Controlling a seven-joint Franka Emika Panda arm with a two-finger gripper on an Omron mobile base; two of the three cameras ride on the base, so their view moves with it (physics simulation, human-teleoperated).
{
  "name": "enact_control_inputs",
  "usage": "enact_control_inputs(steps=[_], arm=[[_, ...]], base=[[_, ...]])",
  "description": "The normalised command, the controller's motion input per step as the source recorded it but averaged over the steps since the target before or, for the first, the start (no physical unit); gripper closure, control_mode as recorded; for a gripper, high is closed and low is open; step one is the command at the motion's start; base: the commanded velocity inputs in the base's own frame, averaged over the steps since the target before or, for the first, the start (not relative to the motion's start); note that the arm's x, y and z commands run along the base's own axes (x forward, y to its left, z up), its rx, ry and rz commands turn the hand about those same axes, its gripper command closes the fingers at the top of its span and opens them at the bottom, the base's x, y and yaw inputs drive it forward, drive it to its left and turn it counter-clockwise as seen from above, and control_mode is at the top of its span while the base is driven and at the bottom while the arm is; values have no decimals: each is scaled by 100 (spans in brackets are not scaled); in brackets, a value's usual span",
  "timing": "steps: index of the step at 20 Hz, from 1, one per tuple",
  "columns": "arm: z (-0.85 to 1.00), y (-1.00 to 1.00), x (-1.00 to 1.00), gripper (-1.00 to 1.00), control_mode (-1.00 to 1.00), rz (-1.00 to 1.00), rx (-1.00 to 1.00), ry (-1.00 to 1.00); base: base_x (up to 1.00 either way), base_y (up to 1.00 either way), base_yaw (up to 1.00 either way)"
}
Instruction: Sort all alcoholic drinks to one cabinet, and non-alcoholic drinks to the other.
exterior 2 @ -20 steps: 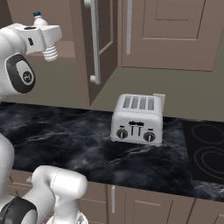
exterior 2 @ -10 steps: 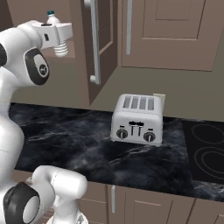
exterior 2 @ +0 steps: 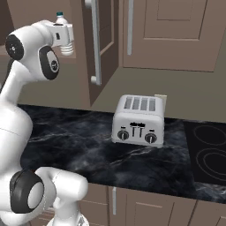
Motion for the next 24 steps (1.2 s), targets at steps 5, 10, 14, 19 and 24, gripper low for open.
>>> enact_control_inputs(steps=[5,10,14,19,24], arm=[[-18,0,40,100,-100,3,3,5],[-18,0,35,100,-100,2,3,3],[-10,0,30,100,-100,2,2,0],[-3,0,33,100,-100,2,2,0],[-1,0,34,100,-100,2,1,0]], base=[[0,0,0],[0,0,0],[0,0,0],[0,0,0],[0,0,0]])
